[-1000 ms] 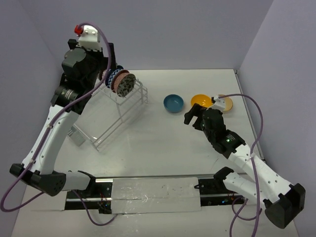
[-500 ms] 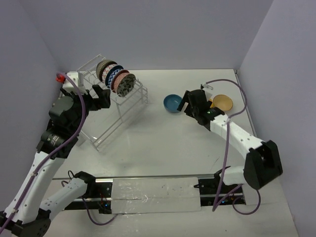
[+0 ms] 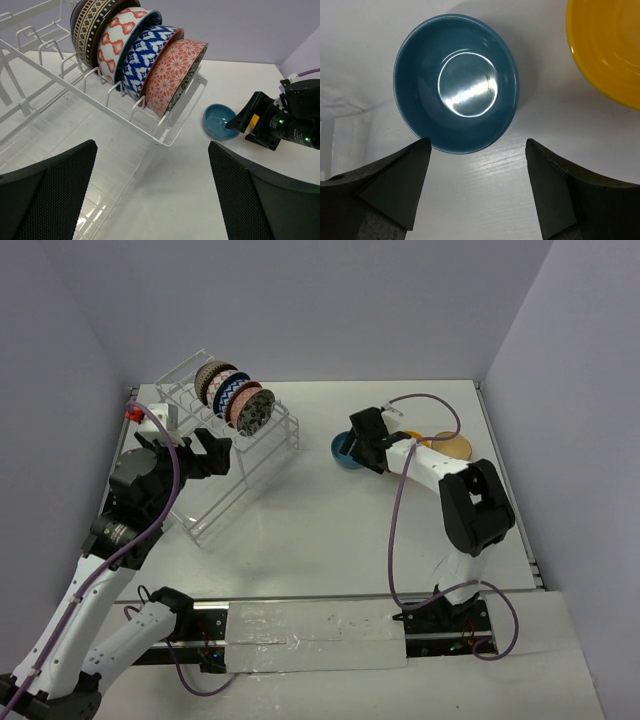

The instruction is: Load the bowls into the dish rack

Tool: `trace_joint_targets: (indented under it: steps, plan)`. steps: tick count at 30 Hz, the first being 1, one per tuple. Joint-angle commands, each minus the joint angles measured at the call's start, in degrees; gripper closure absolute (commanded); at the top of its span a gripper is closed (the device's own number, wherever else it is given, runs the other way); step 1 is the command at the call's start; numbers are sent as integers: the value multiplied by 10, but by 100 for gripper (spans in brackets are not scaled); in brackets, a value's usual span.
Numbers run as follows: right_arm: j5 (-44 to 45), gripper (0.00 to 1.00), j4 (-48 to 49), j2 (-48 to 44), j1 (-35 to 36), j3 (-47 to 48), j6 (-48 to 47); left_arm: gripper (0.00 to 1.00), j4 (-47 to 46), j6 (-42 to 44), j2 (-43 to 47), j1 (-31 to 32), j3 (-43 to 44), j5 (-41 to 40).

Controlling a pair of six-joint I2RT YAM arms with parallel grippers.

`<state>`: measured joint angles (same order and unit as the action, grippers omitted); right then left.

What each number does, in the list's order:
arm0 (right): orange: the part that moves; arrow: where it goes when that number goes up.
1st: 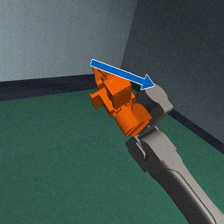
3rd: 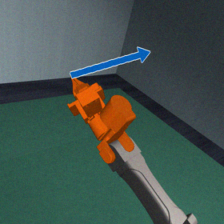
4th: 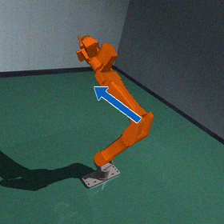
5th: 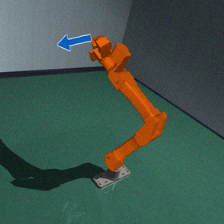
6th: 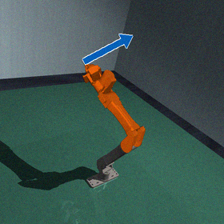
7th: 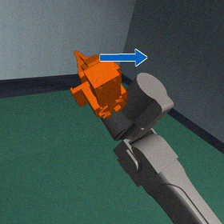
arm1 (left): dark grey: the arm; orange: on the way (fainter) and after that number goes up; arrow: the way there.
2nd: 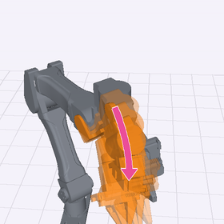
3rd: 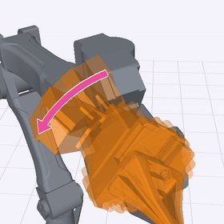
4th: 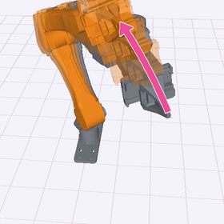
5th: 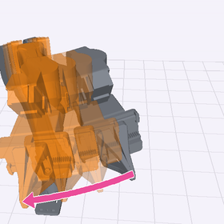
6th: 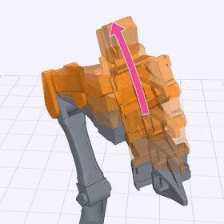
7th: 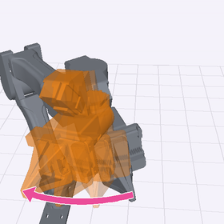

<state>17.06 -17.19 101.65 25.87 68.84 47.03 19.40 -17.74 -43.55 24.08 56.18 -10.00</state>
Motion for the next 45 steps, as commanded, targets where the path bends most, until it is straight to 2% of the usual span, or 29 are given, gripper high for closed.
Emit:
trace_joint_targets:
  steps: [1, 7, 10, 16, 29, 35, 40, 45]
  plan:
    - [18, 18, 4, 23, -2, 35, 39, 1, -28, -10, 0, 0, -5, 24]
    - [31, 23, 7, 59, -6, 36, 60, 1, -35, -13, 4, 0, -8, 34]
    - [27, 29, 14, 69, -9, 31, 70, 1, -34, -16, 4, 0, -6, 39]
    - [30, 48, 38, 68, -9, 14, 72, 4, -25, -20, -11, 0, 2, 63]
    - [34, 80, 95, 60, -10, -42, 56, 4, -38, -62, -33, 2, 8, 134]
    - [42, 100, 125, -17, -9, -94, 26, 5, -49, -88, -47, 16, 19, 149]
    - [68, 100, 142, -140, 9, -156, -28, 5, -52, -114, -83, 61, 45, 114]
    - [100, 100, 166, -281, 39, -212, -67, 5, -47, -122, -151, 164, 86, 35]
